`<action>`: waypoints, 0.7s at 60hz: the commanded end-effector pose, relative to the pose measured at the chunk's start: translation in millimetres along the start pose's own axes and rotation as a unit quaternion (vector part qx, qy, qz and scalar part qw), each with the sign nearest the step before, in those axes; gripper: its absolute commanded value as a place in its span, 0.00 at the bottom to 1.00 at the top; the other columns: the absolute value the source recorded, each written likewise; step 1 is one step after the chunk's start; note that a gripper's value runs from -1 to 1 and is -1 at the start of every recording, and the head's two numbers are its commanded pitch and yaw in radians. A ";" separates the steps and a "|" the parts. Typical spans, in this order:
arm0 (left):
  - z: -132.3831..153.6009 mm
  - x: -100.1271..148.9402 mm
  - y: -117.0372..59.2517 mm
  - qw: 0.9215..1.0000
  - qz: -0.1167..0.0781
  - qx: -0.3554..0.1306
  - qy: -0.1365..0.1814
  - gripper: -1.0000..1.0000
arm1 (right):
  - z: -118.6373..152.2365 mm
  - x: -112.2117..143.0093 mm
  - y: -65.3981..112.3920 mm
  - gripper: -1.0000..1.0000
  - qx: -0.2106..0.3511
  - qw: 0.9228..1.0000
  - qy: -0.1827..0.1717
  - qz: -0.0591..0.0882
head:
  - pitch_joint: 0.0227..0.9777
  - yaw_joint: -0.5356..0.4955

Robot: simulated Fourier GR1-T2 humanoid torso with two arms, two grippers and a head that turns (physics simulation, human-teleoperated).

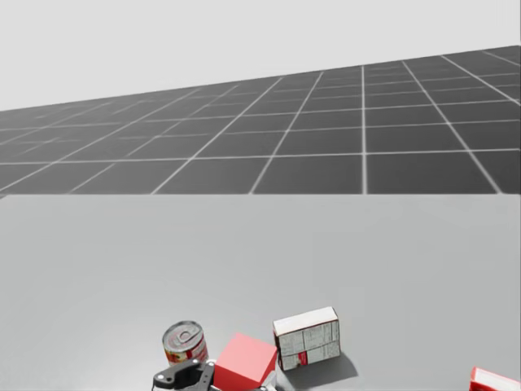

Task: Find the red cube and pick it up.

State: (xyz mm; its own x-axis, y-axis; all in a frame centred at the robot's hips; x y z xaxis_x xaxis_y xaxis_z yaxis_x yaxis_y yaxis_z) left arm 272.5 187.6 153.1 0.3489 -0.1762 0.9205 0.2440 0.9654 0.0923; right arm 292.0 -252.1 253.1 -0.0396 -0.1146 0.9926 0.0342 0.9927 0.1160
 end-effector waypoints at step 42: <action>66.1 169.4 18.4 0.979 -0.023 -0.026 -0.202 1.00 | -2.5 0.1 -2.3 0.00 0.000 1.000 0.000 -0.001 | 0.44 0.77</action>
